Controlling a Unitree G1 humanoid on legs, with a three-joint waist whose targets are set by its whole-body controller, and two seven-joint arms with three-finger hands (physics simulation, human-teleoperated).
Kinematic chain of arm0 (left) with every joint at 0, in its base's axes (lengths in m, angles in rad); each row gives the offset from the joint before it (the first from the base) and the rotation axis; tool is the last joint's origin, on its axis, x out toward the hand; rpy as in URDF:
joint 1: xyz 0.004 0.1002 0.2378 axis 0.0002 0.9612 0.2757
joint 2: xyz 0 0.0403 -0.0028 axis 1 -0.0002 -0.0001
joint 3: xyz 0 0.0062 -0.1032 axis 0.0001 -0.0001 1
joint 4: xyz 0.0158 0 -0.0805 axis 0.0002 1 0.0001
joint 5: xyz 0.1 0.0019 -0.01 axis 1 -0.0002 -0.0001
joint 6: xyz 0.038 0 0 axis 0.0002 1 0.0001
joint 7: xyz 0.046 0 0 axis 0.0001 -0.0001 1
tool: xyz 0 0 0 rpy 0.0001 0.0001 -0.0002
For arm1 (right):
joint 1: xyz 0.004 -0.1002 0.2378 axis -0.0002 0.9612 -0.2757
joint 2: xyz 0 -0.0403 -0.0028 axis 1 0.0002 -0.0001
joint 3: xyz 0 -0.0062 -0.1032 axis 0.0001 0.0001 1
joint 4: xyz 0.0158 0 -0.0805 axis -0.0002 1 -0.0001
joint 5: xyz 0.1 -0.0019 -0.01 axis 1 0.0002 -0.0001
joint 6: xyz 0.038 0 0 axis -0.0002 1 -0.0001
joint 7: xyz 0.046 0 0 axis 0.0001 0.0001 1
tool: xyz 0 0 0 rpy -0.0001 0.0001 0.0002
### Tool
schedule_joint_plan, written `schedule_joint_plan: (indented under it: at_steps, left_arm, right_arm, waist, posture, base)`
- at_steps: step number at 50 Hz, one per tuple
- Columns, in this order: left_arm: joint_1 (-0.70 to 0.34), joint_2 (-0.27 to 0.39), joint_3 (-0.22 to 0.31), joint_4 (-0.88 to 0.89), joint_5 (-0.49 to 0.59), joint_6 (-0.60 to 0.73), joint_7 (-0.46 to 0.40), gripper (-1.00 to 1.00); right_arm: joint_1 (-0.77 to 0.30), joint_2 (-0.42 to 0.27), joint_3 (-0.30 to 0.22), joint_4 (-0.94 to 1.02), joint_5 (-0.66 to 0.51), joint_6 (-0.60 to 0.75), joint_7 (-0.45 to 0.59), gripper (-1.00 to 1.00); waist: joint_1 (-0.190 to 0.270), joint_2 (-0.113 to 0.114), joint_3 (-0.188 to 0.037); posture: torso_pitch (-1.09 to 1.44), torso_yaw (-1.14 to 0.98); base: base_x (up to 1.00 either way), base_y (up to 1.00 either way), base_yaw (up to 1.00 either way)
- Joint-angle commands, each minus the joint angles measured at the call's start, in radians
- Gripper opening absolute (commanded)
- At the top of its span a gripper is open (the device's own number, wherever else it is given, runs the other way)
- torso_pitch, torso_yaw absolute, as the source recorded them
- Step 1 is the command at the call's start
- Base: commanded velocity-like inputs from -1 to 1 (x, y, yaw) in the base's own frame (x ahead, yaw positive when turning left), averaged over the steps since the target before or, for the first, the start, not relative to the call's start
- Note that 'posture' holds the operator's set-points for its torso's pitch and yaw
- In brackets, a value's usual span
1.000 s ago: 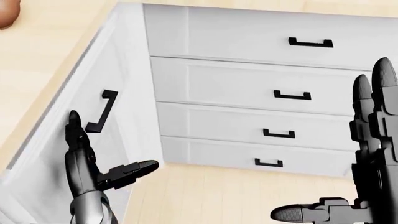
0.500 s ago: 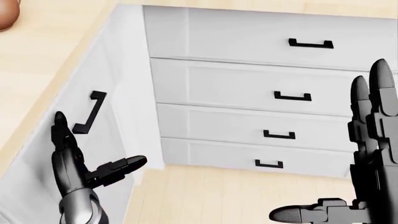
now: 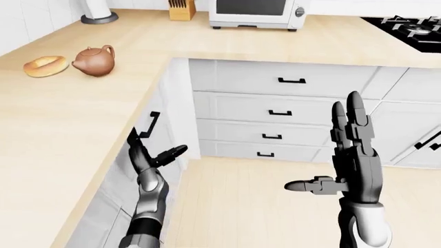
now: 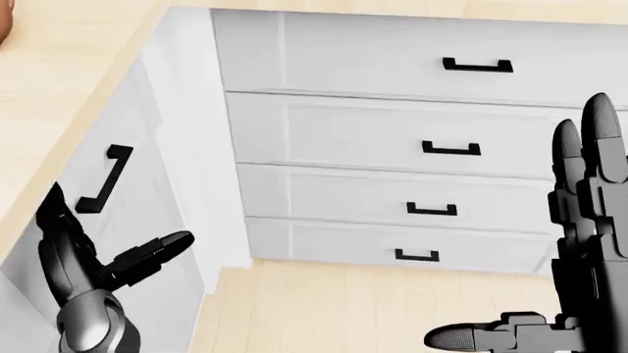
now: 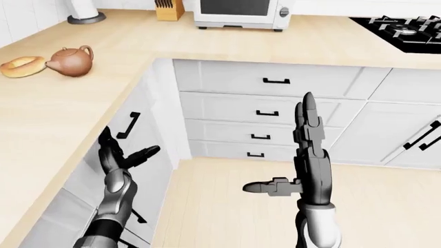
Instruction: Close the right drawer.
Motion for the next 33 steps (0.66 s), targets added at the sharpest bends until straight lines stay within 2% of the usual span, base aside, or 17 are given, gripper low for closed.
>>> schedule_joint_plan:
  at_steps: [1,23,33]
  left_arm:
    - [-0.017,0.031,0.048,-0.048,-0.021,-0.043,0.059,1.0]
    - [-0.008,0.064,0.076,-0.058,-0.066,-0.038,0.072,1.0]
    - [-0.012,0.062,0.073,-0.047,-0.065,-0.046,0.069,1.0]
  right_arm:
    - [-0.014,-0.005,-0.002,-0.04,0.005,-0.024,-0.004,1.0]
    - [-0.012,-0.005,-0.001,-0.04,0.003,-0.026,-0.002,1.0]
    - [-0.016,-0.005,0.0,-0.034,0.0,-0.027,-0.005,1.0]
  waist:
    - [0.012,0.001,-0.021]
    - [0.008,0.001,-0.016]
    - [0.002,0.002,-0.016]
  posture:
    - [0.0,0.0]
    - [0.0,0.0]
    - [0.0,0.0]
  base:
    - [0.0,0.0,0.0]
    - [0.0,0.0,0.0]
    - [0.0,0.0,0.0]
